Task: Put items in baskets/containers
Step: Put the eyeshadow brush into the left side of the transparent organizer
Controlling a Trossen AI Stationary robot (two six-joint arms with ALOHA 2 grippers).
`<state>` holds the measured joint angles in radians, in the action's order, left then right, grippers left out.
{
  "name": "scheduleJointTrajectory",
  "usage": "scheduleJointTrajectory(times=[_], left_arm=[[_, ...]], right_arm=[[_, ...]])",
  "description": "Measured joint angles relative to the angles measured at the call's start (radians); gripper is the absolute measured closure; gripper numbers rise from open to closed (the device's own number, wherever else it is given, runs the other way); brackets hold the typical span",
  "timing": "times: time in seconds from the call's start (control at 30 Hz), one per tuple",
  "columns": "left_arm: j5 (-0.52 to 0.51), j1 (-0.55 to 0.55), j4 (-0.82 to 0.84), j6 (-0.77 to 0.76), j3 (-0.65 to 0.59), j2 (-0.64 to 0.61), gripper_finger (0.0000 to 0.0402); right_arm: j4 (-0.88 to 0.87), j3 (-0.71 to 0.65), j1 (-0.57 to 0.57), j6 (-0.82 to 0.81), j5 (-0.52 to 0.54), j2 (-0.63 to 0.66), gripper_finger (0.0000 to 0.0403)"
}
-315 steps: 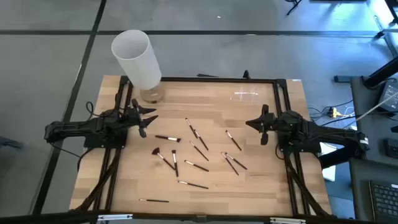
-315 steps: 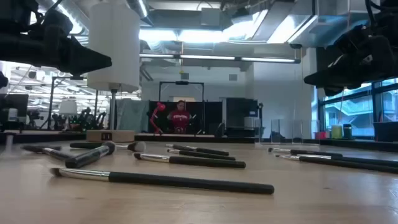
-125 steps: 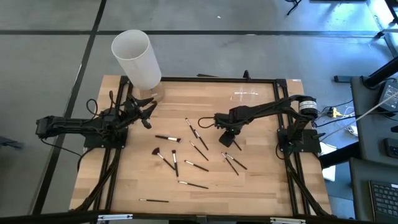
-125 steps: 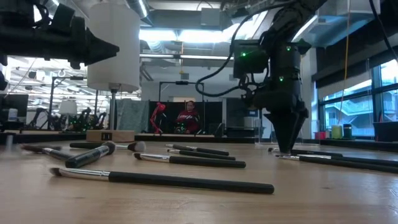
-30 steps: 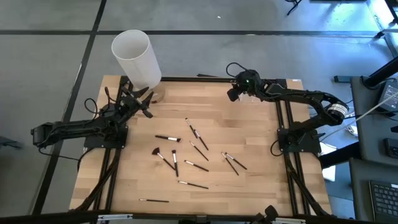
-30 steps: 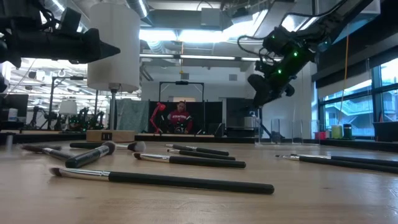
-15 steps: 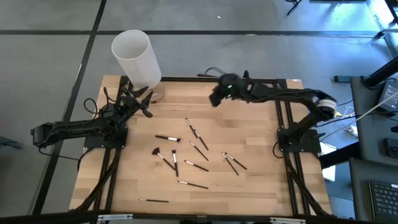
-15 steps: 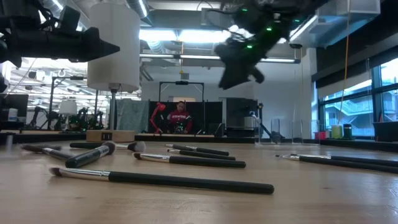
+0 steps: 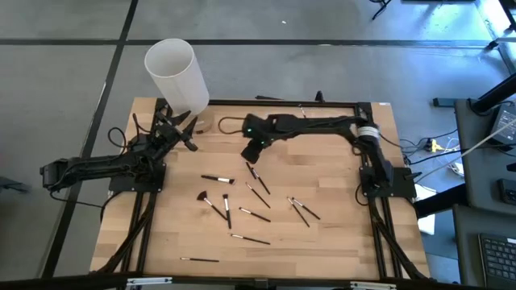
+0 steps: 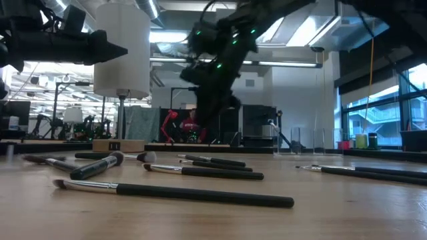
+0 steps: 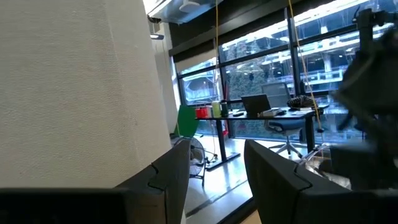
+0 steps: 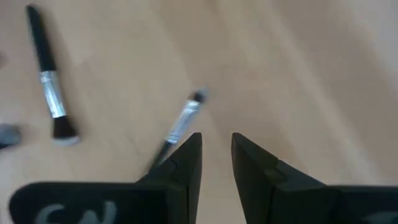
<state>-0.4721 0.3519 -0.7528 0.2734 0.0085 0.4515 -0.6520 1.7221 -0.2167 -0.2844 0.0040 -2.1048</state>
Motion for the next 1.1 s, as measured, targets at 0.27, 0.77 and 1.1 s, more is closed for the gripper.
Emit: scheduleJointTrajectory(times=[0.27,0.77,1.1], left_arm=[[0.002,0.000,0.000,0.002,0.000,0.000,0.0253],[0.002,0.000,0.000,0.002,0.000,0.000,0.0253],[0.002,0.000,0.000,0.002,0.000,0.000,0.0253]], right_arm=[[-0.016,0.093,0.019,0.005,-0.060,-0.120,0.0316],[-0.007,0.094,0.060,-0.043,0.054,-0.136,0.0248],[0.004,0.094,0.079,-0.052,0.091,-0.184,0.0279]])
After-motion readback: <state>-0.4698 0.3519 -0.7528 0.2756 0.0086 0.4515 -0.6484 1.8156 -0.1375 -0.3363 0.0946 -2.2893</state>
